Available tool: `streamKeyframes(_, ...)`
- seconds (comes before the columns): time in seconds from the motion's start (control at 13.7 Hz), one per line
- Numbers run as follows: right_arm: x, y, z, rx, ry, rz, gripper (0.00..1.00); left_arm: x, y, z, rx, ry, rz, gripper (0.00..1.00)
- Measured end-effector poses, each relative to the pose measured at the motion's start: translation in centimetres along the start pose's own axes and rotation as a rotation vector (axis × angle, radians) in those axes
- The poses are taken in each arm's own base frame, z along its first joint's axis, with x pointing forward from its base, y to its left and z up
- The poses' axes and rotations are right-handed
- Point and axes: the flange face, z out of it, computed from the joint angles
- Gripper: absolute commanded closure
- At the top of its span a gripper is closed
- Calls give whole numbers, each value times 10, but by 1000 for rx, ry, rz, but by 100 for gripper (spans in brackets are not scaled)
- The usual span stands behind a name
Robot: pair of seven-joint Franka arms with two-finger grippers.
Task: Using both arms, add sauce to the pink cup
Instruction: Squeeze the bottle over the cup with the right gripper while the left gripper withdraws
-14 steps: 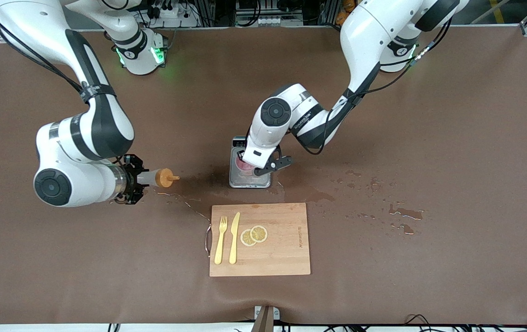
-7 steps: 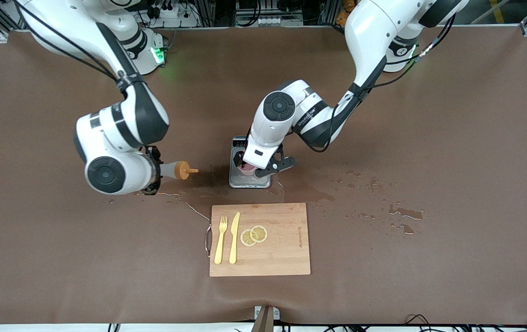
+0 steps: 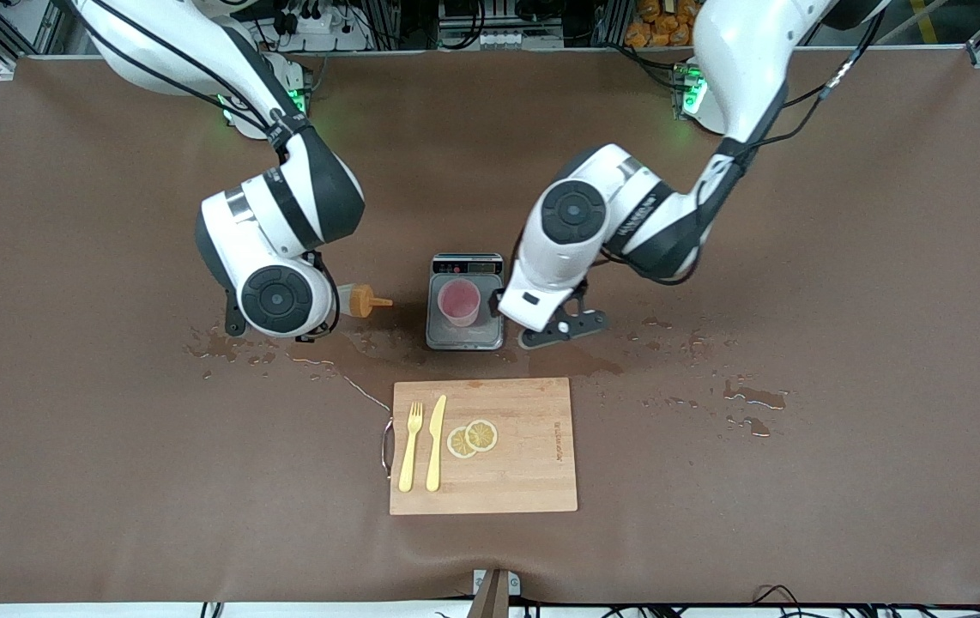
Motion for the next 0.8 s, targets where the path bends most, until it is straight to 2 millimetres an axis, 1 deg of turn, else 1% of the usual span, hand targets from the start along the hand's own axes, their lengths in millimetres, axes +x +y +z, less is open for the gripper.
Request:
streamKeyframes(0.22, -14, 13, 11, -36, 60, 0, 61, 36, -51, -33, 35, -12, 80, 0)
streamKeyframes(0.44, -33, 26, 21, -46, 128, 2, 61, 70, -106, -57, 55, -30, 137, 0)
streamKeyframes(0.51, -36, 29, 22, -52, 146, 3, 64, 81, -127, -66, 52, -38, 160, 0)
streamKeyframes(0.66, -33, 31, 25, -73, 176, 10, 65, 101, -171, -82, 25, -51, 182, 0)
streamKeyframes(0.73, -32, 30, 28, -82, 198, 14, 65, 108, -190, -87, 17, -53, 184, 0)
streamKeyframes(0.8, -32, 28, 30, -90, 218, 15, 65, 112, -205, -91, 15, -55, 182, 0)
